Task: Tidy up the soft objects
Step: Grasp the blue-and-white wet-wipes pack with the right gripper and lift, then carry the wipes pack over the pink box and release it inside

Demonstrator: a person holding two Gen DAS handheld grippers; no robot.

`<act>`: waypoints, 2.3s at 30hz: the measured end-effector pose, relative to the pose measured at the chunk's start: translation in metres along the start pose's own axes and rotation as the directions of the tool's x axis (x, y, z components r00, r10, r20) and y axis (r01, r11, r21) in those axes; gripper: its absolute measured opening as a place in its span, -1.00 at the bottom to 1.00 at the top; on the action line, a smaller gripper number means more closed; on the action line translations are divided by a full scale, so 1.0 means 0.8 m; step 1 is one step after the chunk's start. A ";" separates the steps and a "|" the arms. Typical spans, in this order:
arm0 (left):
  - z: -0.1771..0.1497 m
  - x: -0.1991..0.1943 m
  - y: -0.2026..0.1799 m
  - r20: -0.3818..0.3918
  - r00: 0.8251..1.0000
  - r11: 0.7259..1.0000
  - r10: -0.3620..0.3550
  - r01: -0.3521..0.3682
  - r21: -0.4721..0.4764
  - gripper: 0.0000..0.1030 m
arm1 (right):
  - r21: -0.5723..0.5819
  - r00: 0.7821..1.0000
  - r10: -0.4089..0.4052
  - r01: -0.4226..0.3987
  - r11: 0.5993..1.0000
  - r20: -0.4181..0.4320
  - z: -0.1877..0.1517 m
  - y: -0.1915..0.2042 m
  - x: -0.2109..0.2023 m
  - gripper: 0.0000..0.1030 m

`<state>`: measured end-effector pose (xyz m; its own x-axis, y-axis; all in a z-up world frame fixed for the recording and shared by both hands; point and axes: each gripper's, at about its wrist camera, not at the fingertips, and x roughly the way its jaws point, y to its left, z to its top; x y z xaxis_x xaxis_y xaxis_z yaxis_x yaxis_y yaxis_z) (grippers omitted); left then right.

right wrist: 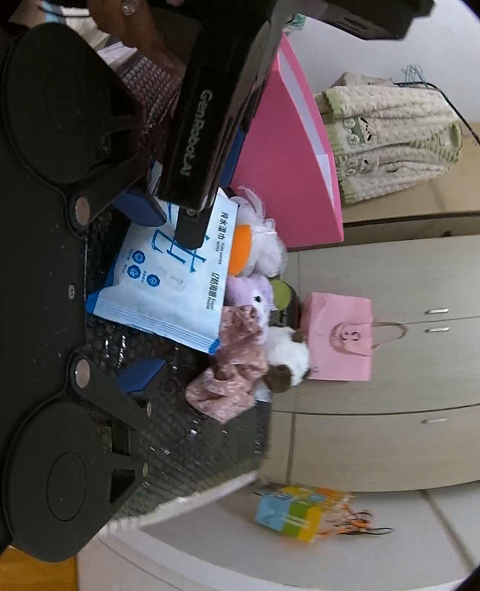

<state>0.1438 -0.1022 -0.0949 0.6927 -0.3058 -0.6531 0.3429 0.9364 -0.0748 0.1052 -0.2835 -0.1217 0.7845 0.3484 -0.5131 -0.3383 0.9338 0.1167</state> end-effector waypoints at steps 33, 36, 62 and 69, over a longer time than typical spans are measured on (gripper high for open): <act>-0.003 -0.089 0.032 -0.048 0.966 0.967 -0.253 0.255 0.028 -0.07 | 0.061 0.969 0.207 -0.201 0.978 -0.133 0.044 0.009 -0.059 -0.39; -0.001 -0.108 0.041 -0.039 0.965 0.964 -0.259 0.261 0.045 -0.09 | 0.014 0.966 0.220 -0.220 0.975 -0.137 0.058 0.025 -0.069 -0.41; 0.035 -0.214 0.159 0.128 0.989 0.996 -0.076 0.068 0.064 -0.15 | -0.288 0.932 0.313 -0.354 0.890 -0.180 0.167 0.166 -0.022 -0.45; 0.057 -0.193 0.201 0.146 0.988 0.998 -0.051 0.046 0.040 -0.15 | -0.314 0.938 0.299 -0.342 0.886 -0.177 0.195 0.184 0.022 -0.46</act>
<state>0.1210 0.0876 0.0279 0.7596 -0.3750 -0.5314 0.3989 0.9139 -0.0747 0.1503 -0.1271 0.0190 0.5424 0.5913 -0.5968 -0.7310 0.6823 0.0117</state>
